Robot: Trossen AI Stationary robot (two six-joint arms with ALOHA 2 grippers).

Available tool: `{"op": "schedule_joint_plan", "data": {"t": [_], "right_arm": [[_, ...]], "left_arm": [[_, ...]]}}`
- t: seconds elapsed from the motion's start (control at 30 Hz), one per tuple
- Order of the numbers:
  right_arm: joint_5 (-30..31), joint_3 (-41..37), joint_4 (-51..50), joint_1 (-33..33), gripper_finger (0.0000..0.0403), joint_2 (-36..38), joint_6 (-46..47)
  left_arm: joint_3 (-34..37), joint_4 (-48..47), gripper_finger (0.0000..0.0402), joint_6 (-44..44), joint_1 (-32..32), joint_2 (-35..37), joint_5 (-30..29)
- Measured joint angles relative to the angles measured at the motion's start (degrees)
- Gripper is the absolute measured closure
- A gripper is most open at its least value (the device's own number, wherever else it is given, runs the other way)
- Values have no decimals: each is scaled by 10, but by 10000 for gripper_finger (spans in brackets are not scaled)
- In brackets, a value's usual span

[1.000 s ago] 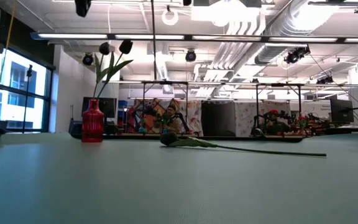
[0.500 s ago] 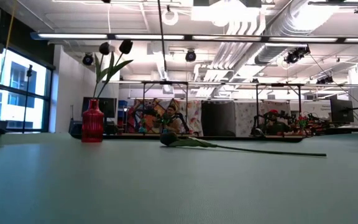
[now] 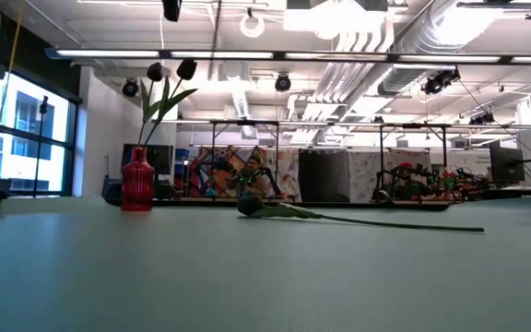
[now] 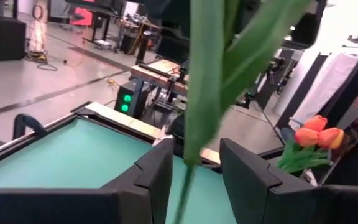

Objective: Sort flowers into vase by color
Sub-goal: Put the black flower into the red vase

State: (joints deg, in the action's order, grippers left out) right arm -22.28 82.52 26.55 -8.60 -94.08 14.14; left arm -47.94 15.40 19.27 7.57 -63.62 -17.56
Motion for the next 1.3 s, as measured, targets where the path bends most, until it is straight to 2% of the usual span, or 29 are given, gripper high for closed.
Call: {"op": "schedule_joint_plan", "data": {"t": [0.13, 0.37, 0.47, 0.57, 0.63, 0.73, 0.9, 1.13, 1.3], "right_arm": [[0, 0, 8, 0, 403, 0, 6], [2, 0, 6, 0, 403, 0, 4], [7, 0, -13, 0, 402, 1, 2], [33, 1, -52, -1, 388, 3, -15], [43, -1, -99, -2, 369, 5, -42], [111, -2, -187, -4, 331, 11, -88], [214, 0, -309, -5, 281, 31, -122], [221, -2, -375, -4, 268, 32, -132], [208, -10, -403, -4, 268, 31, -137]], "left_arm": [[0, -5, 309, 0, 0, -1, -18], [0, -7, 386, -23, 0, 6, -33], [0, -23, 396, -50, 0, 16, -56], [1, -52, 398, -105, 11, 36, -121], [0, -65, 399, -130, 23, 56, -192], [-1, -100, 400, -154, 42, 85, -294], [3, -153, 401, -179, 62, 137, -421], [101, -129, 401, -180, 53, 238, -541], [174, -67, 401, -239, 8, 290, -571]]}}
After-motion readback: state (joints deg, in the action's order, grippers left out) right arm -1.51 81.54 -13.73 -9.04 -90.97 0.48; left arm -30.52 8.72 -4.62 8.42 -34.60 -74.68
